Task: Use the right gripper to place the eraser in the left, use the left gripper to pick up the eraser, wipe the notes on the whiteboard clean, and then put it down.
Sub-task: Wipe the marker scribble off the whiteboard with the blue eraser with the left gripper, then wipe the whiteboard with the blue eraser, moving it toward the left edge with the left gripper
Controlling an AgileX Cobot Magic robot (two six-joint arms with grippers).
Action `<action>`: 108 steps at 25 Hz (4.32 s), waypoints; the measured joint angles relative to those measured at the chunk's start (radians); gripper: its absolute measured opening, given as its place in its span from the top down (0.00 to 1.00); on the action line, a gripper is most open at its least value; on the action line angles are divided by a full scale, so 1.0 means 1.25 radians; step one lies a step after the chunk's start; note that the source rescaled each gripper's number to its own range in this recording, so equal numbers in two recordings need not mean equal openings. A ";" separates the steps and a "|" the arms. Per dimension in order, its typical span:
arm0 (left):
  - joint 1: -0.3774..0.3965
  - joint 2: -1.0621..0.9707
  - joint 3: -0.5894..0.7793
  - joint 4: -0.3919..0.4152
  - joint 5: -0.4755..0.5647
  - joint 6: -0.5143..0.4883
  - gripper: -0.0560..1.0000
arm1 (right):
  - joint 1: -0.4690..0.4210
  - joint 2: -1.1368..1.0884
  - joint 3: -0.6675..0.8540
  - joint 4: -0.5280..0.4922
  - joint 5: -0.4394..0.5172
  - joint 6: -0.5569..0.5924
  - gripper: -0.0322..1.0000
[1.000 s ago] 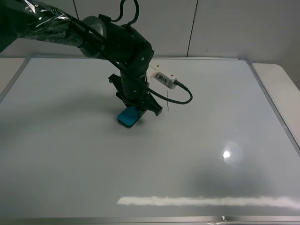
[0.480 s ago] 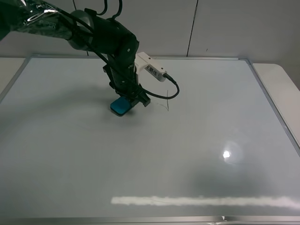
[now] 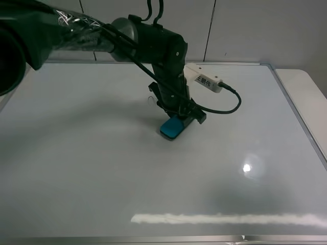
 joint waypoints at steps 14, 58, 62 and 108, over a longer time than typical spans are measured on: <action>0.015 0.071 -0.104 -0.054 0.046 0.064 0.94 | 0.000 0.000 0.000 0.000 0.000 0.000 0.00; 0.047 0.114 -0.152 -0.188 0.001 0.126 0.94 | 0.000 0.000 0.000 0.000 0.000 0.000 0.00; 0.081 0.127 -0.162 -0.206 -0.009 0.129 0.94 | 0.000 0.000 0.000 0.000 0.000 0.000 0.00; 0.238 -0.081 -0.176 0.154 0.287 -0.118 0.95 | 0.000 0.000 0.000 0.000 0.000 0.000 0.00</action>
